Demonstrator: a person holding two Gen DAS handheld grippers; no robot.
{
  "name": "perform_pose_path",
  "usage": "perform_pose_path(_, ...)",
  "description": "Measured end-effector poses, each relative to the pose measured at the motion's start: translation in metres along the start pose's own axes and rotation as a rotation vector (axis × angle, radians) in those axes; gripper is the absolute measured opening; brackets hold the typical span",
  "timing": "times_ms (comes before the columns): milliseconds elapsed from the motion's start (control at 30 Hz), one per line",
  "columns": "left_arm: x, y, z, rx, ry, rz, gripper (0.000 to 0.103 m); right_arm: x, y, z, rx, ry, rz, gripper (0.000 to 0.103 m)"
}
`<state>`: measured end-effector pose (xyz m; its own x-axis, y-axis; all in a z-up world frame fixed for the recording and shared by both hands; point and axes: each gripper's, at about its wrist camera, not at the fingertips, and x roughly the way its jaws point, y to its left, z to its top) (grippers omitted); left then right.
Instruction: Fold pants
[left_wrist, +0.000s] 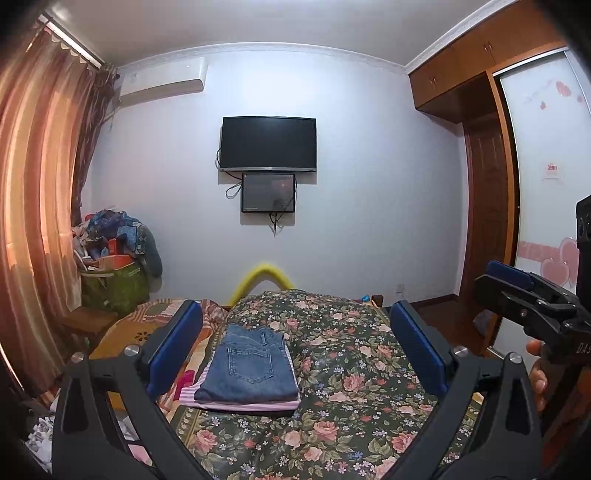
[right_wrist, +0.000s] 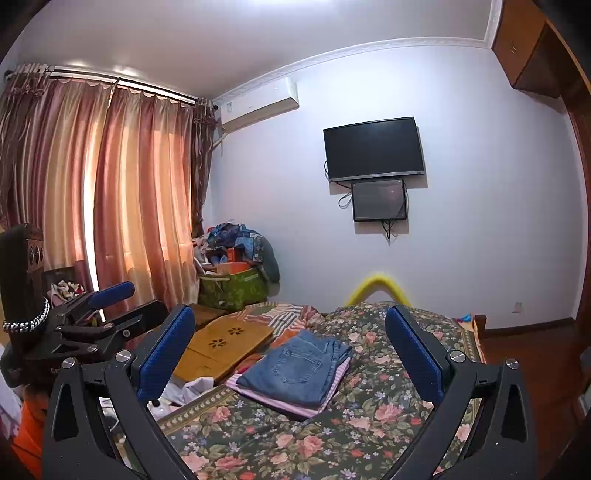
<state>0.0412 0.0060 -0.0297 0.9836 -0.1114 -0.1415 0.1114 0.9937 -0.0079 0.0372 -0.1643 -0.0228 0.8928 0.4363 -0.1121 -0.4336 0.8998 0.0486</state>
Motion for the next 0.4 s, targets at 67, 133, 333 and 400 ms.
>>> perform_pose_path(67, 0.0002, -0.0001, -0.0006, -0.003, 0.003, -0.003, 0.103, 0.0001, -0.0001, -0.0001, -0.002, 0.002, 0.0, 0.103)
perform_pose_path(133, 0.0006, 0.0, -0.0004, -0.006, 0.004, -0.007, 0.103, 0.0015, -0.0003, -0.0012, -0.004, 0.004, 0.0, 0.103)
perform_pose_path(333, 0.0001, 0.001, -0.0005, -0.012, 0.003, -0.008, 0.103, 0.0015, -0.0006, -0.0022, -0.004, 0.008, 0.0, 0.103)
perform_pose_path(400, 0.0003, 0.0011, -0.0002, -0.016, 0.006, -0.01, 0.103, 0.0018, -0.001, -0.0025, -0.002, 0.01, 0.001, 0.103)
